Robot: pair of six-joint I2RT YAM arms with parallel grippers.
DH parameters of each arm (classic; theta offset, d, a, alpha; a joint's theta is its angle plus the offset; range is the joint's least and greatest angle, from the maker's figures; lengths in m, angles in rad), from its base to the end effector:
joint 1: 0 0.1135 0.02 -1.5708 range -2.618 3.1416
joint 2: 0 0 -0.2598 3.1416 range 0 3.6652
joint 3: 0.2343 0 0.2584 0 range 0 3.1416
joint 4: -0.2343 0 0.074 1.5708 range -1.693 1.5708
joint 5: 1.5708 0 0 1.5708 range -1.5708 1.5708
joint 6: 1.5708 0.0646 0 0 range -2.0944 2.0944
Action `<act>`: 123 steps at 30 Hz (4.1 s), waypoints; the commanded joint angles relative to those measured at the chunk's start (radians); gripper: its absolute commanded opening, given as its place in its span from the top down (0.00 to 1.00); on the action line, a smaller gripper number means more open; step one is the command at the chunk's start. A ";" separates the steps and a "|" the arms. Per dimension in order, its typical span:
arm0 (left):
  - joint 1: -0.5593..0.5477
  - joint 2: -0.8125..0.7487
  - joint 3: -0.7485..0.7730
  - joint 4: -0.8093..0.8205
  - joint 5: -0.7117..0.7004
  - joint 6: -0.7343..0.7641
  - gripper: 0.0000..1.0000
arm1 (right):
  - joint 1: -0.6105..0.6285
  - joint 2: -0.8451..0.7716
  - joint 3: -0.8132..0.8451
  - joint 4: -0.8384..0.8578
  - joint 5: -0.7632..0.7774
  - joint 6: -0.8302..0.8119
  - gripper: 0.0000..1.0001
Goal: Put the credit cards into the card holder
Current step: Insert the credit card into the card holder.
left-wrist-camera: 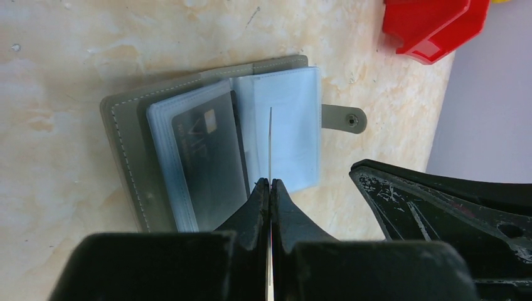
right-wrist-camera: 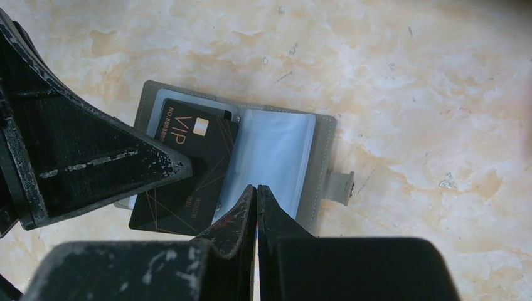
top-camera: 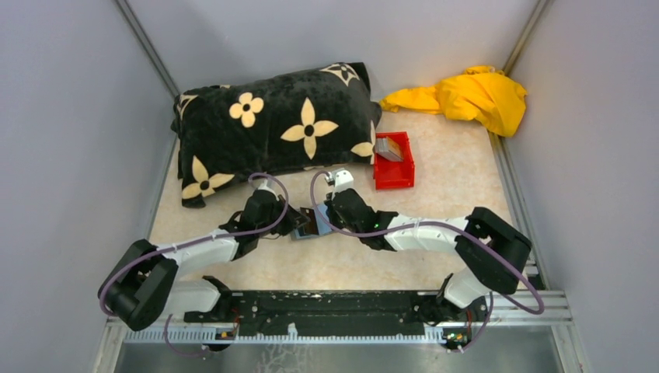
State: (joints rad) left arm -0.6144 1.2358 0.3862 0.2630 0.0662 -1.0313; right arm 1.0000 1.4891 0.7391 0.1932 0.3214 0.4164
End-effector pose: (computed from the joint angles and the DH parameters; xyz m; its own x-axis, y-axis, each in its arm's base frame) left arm 0.2107 -0.1539 0.1331 -0.7645 -0.5083 -0.3964 -0.0694 0.6763 -0.7333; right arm 0.2000 0.2738 0.1735 -0.5255 -0.1081 -0.8439 -0.4821 0.8551 0.1907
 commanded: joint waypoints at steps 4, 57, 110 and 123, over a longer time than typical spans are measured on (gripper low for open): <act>0.005 0.048 0.001 0.077 -0.033 0.025 1.00 | -0.036 0.056 0.046 0.074 -0.047 0.024 1.00; 0.005 0.088 -0.198 0.400 -0.062 -0.127 1.00 | -0.107 0.231 -0.007 0.114 -0.108 0.105 1.00; 0.005 0.332 -0.257 0.773 -0.048 -0.086 1.00 | -0.112 0.233 -0.016 0.091 -0.108 0.096 1.00; 0.005 0.441 -0.268 0.926 -0.026 -0.122 1.00 | -0.111 0.235 -0.018 0.089 -0.109 0.100 1.00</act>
State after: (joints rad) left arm -0.6144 1.6371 0.1303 1.1332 0.0299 -1.1538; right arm 0.8989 1.7042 0.7403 0.3191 0.2134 0.5198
